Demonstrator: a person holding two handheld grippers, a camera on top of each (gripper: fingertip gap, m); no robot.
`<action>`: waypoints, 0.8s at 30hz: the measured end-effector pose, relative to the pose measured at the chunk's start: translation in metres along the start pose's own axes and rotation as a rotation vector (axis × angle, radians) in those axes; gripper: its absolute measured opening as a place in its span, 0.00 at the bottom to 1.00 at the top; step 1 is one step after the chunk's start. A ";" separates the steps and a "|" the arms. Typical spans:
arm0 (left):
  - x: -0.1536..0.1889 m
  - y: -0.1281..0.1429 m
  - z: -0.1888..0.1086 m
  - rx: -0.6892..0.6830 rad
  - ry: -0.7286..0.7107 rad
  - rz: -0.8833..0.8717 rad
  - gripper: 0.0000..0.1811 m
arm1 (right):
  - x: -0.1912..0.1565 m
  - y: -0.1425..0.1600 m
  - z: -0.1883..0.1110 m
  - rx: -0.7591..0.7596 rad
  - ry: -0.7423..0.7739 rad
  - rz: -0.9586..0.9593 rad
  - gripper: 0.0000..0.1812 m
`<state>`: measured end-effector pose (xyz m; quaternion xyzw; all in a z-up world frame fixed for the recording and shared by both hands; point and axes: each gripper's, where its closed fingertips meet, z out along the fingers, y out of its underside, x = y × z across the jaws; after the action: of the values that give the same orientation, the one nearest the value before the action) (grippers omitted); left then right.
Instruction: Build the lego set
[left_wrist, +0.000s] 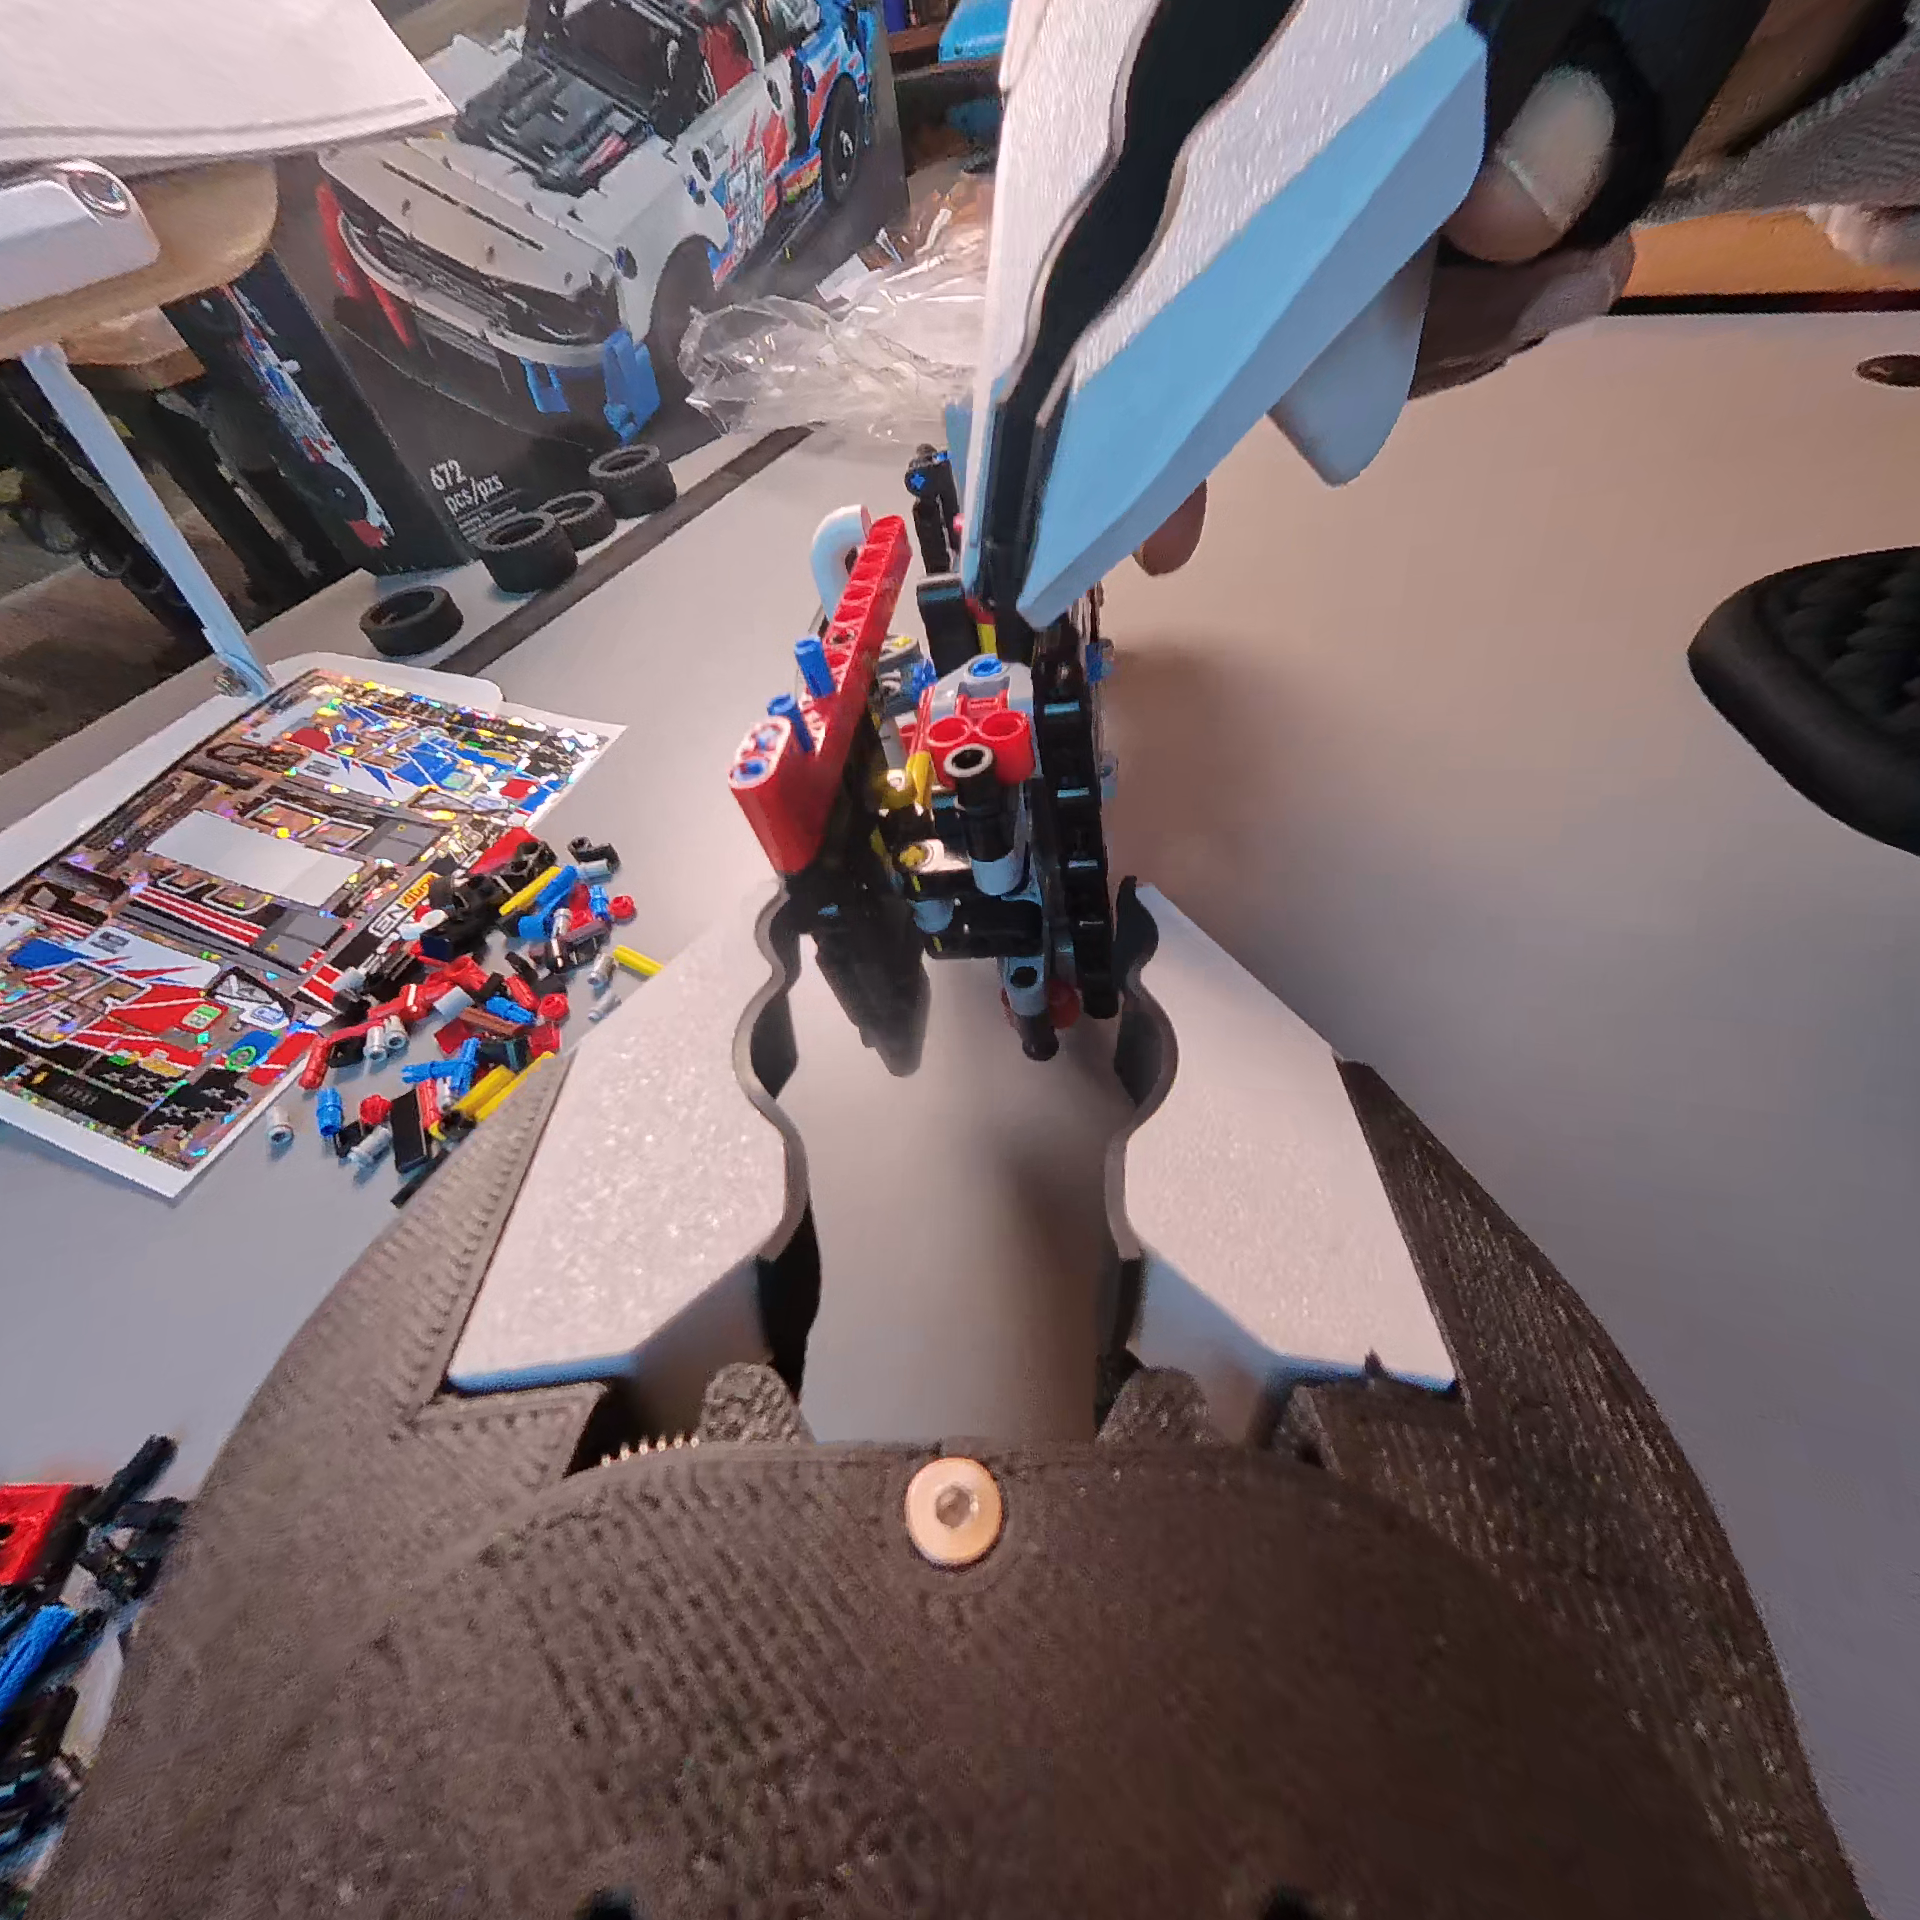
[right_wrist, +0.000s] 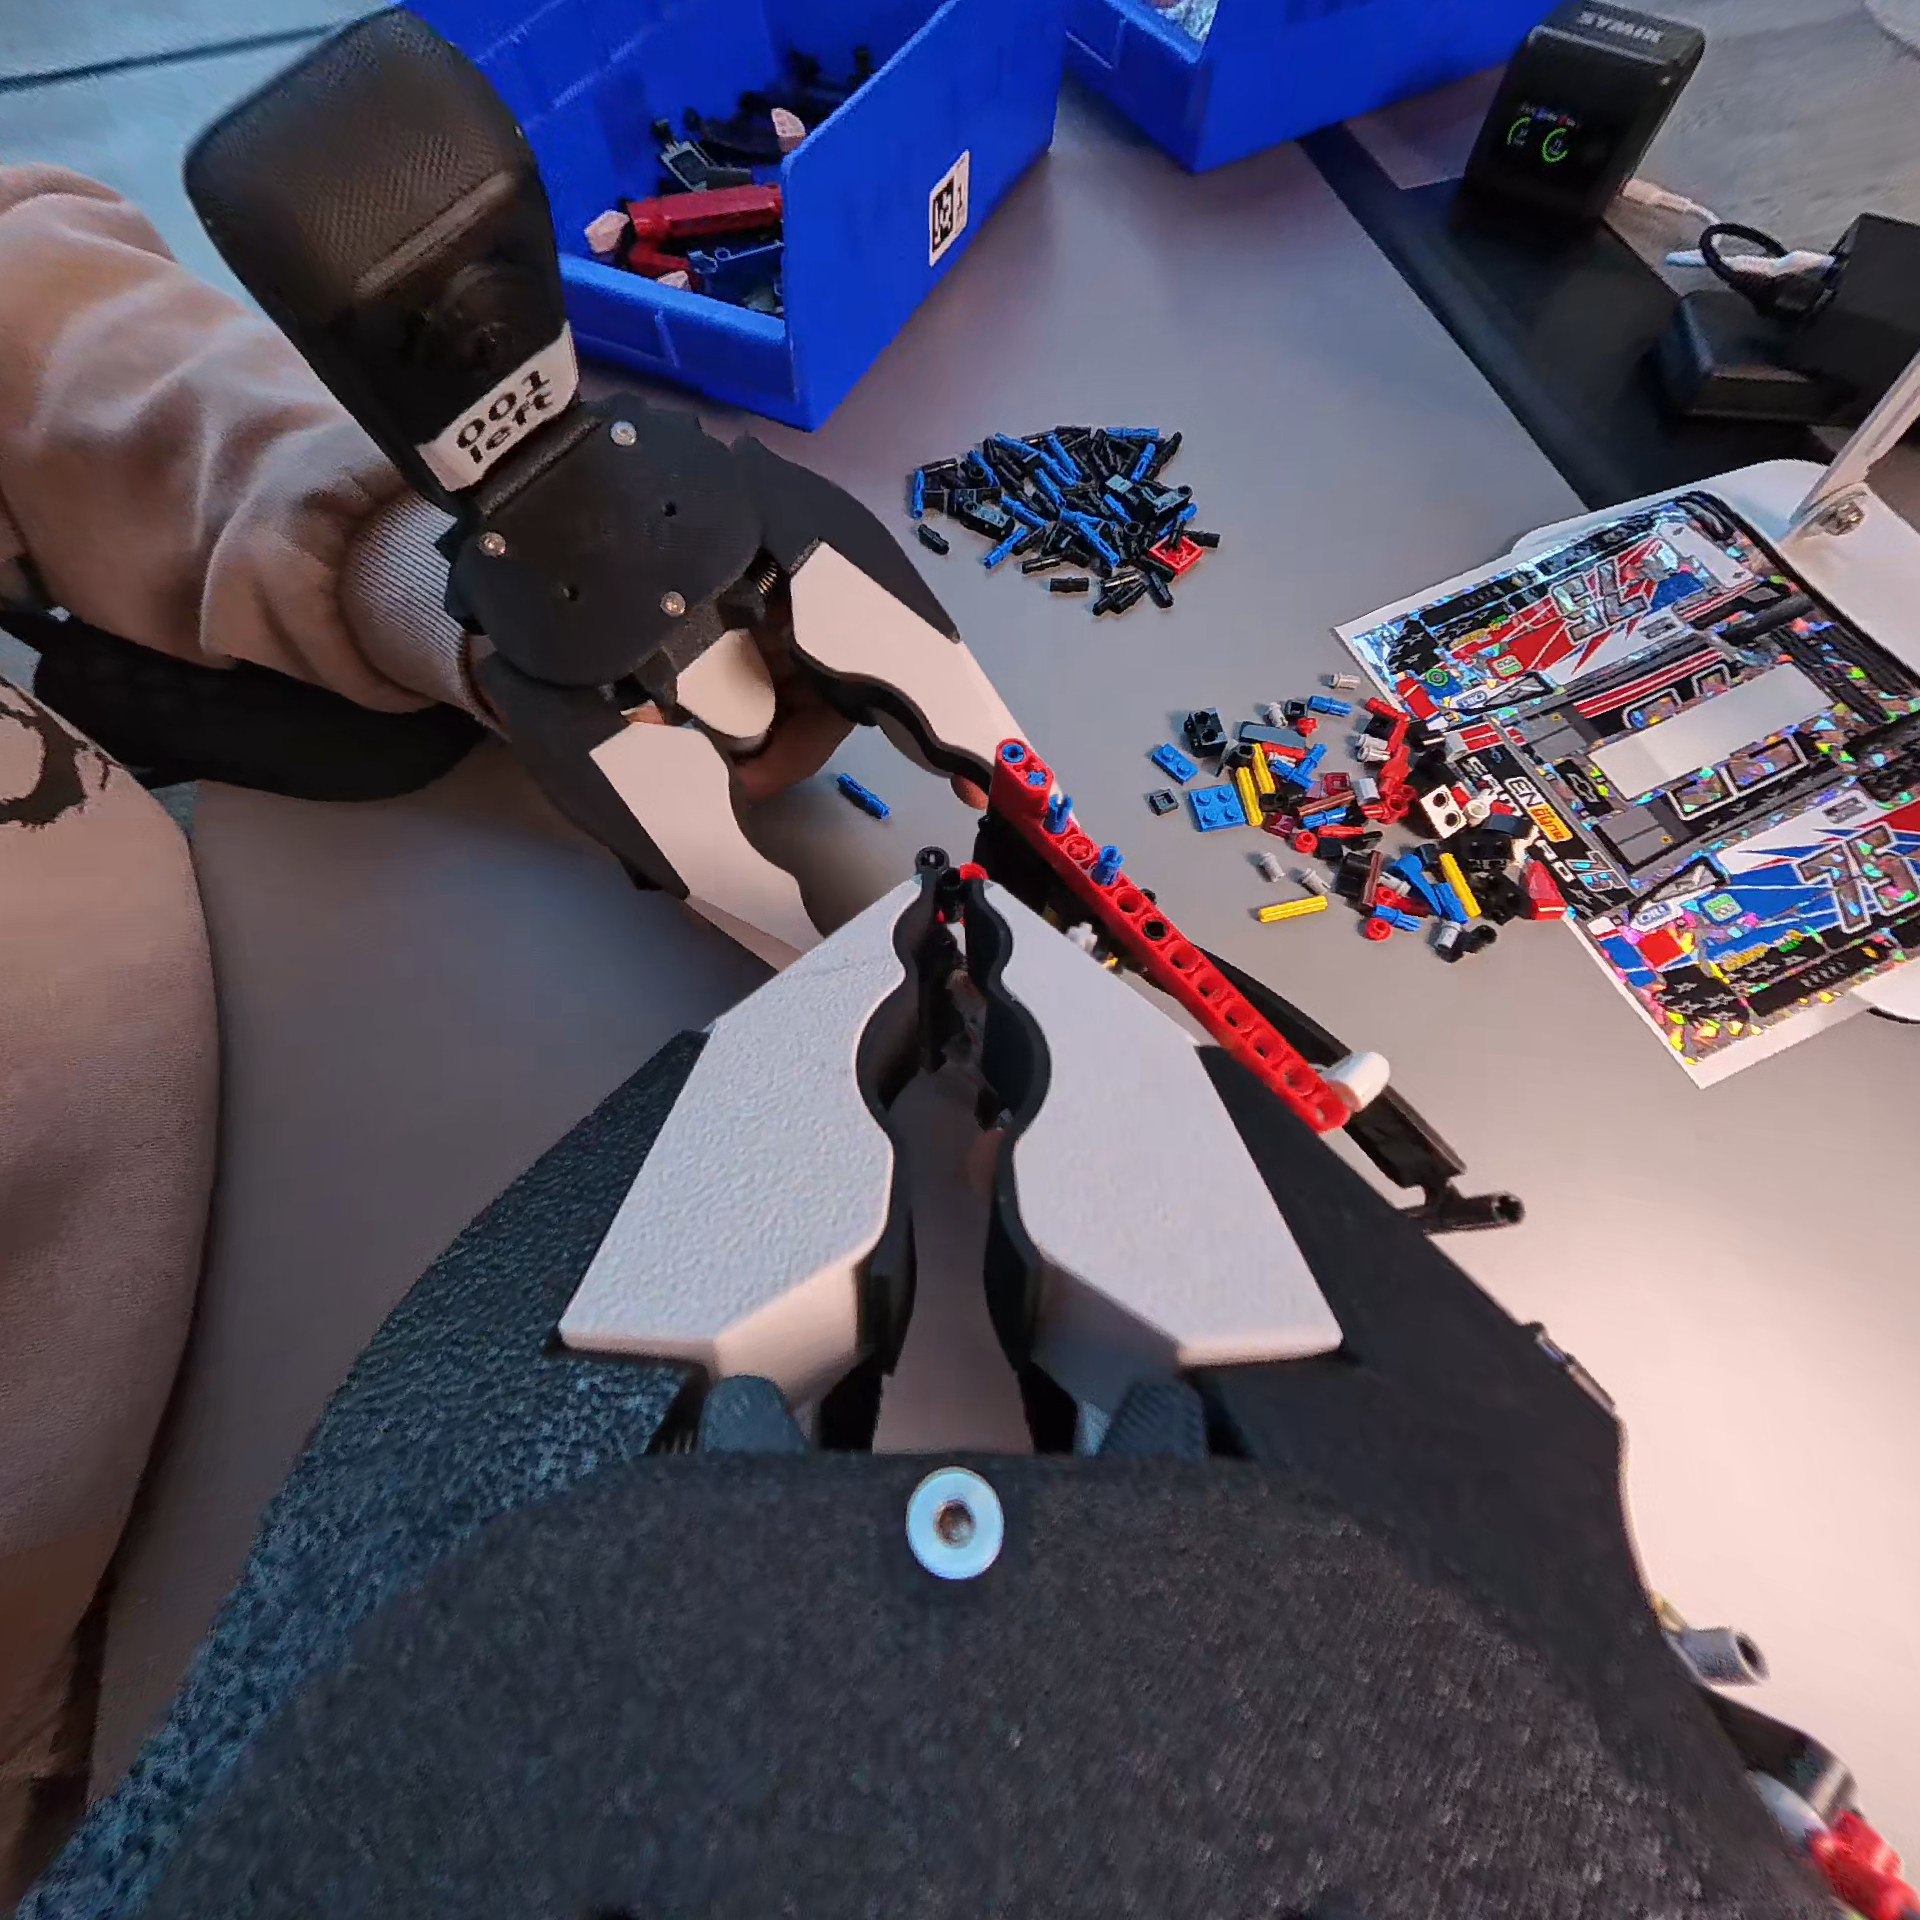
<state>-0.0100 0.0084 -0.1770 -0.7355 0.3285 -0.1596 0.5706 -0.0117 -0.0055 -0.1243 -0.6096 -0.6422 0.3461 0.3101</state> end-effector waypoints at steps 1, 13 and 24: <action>0.001 -0.003 0.000 0.013 0.006 0.002 0.32 | 0.000 0.002 0.001 -0.005 0.000 0.003 0.01; 0.008 -0.017 0.004 0.044 -0.034 0.059 0.37 | -0.007 0.010 -0.003 0.047 0.014 0.048 0.01; 0.016 -0.017 0.016 0.013 -0.045 0.068 0.32 | -0.010 0.012 -0.009 0.084 0.045 0.079 0.01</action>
<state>0.0165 0.0117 -0.1681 -0.7237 0.3392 -0.1256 0.5877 0.0034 -0.0143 -0.1286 -0.6285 -0.5954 0.3710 0.3360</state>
